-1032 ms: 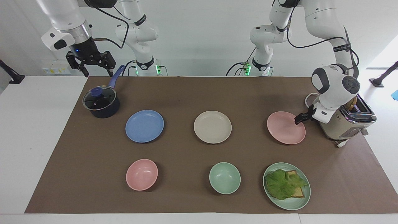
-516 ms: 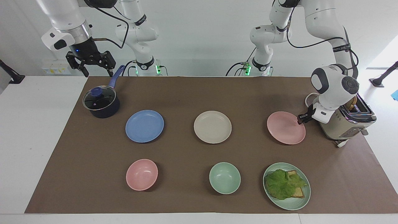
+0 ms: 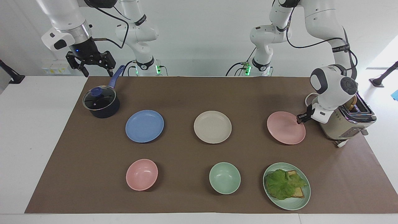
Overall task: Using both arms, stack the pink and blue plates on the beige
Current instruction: 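Grasp the pink plate rim with the left gripper and carry it onto the beige plate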
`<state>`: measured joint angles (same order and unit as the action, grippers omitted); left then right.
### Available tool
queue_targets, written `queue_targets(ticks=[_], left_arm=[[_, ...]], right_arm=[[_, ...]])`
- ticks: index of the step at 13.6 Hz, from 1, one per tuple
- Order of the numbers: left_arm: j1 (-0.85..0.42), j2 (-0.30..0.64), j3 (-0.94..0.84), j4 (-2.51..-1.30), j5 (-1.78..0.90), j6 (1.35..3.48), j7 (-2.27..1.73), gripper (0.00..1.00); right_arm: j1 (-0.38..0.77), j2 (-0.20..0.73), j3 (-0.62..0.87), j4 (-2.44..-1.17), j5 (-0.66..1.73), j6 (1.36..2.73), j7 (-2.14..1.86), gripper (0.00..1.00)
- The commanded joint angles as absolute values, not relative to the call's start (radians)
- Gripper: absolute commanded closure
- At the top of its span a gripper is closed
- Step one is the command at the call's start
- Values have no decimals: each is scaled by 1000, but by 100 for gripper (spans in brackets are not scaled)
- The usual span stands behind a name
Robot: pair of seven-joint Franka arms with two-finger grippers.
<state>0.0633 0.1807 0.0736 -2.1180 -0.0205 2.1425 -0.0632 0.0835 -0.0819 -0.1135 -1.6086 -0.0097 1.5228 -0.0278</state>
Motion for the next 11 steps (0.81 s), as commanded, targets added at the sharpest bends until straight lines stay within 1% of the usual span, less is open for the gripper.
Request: queue_targets(ticks=[1,3,4,8,9,11], left_arm=[[61,152,72,-2145,-8,2143,-78,100],[61,158,71,-2125,-8,2113,-77,100],[58,160,71,-2094,-9,2070,-74,100],[57,132,57,-1881,-17,1736,-68,100],[57,117,54,-1852,-44,1694,-67,100],[55,74,52,-1839,-121,1661,-64,100]], right_arm=[[71,-83,-106,-1608,-8,1526,-46,0],[71,-83,-106,-1608,-8,1528,-46,0],[71,-83,-106,-1608,-8,1526,-46,0],[71,-83,-106,-1606,-8,1526,-46,0],[71,-83,-106,-1608,-8,1526,-46,0],[71,-83,-106,-1608,-8,1526,-46,0]])
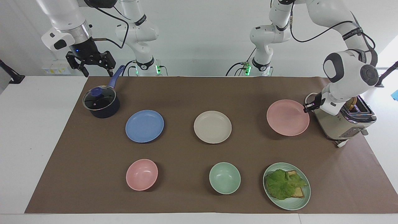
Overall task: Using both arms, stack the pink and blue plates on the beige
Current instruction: 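Grasp the pink plate rim with the left gripper and carry it onto the beige plate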
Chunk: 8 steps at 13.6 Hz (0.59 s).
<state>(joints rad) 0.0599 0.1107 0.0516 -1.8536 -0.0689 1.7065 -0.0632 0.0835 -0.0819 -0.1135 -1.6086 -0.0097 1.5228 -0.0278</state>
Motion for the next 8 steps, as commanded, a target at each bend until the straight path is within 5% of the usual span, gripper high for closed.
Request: queue_targets(ticks=[1,8], left_arm=[[46,65,43,-1841,-156,1661,-61,100],[-179,52,17,-1867,-336,1816,-214,100]], right_arm=[[71,-83,-106,-1608,-8,1526,-46,0],[71,-83,-106,-1608,-8,1526,-46,0]])
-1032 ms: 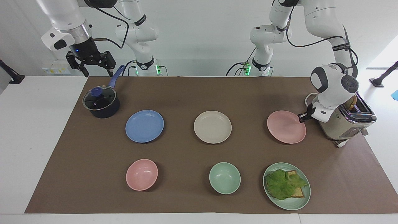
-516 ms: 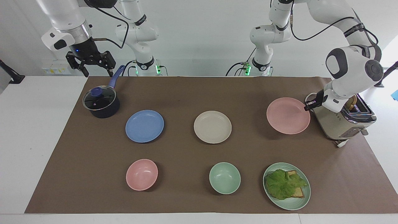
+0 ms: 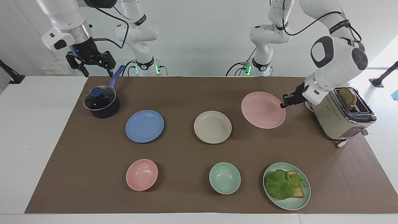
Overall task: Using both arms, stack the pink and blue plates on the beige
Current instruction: 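Grasp the pink plate rim with the left gripper and carry it onto the beige plate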
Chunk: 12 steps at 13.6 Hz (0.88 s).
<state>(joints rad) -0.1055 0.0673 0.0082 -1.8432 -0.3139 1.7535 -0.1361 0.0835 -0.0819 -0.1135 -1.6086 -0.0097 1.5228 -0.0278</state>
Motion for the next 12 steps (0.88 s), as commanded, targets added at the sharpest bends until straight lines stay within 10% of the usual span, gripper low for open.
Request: queue_targets(ticks=[1,12], left_arm=[[-219,51,17,-1871,-336,1839,-247,100],[-465,150,18,-2006,-365,2187,-477,100]], right_arm=[[71,-83,-106,-1606,-8,1526,-46,0],[71,-83,-106,-1608,-8,1526,-46,0]])
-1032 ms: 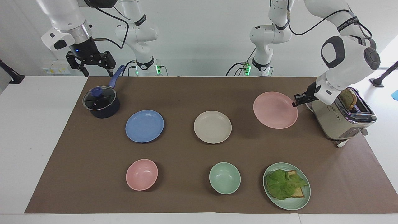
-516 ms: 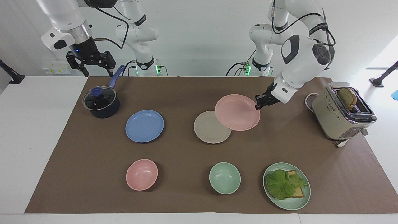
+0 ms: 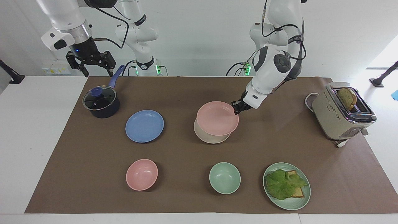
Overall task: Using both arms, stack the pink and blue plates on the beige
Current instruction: 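Grasp the pink plate rim with the left gripper and carry it onto the beige plate, then open the left gripper to release the pink plate on the beige plate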
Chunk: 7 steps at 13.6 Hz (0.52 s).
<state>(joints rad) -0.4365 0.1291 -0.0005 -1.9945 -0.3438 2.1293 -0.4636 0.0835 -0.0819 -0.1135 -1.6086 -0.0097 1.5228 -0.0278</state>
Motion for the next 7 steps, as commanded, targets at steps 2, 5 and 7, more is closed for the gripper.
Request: queue_targets(ticks=[2,5,7], left_arm=[[-476,182,18,-2011,-365,2233,-479,100],[-477,170,18,-2043,-365,2233,-482,100],[-477,163,18,-2054,-365,2224,-482,100]], right_arm=[[71,-83,-106,-1606,-8,1526,-46,0],[71,-83,-106,-1608,-8,1526,-46,0],[71,-83,-106,-1608,-8,1526,-46,0]])
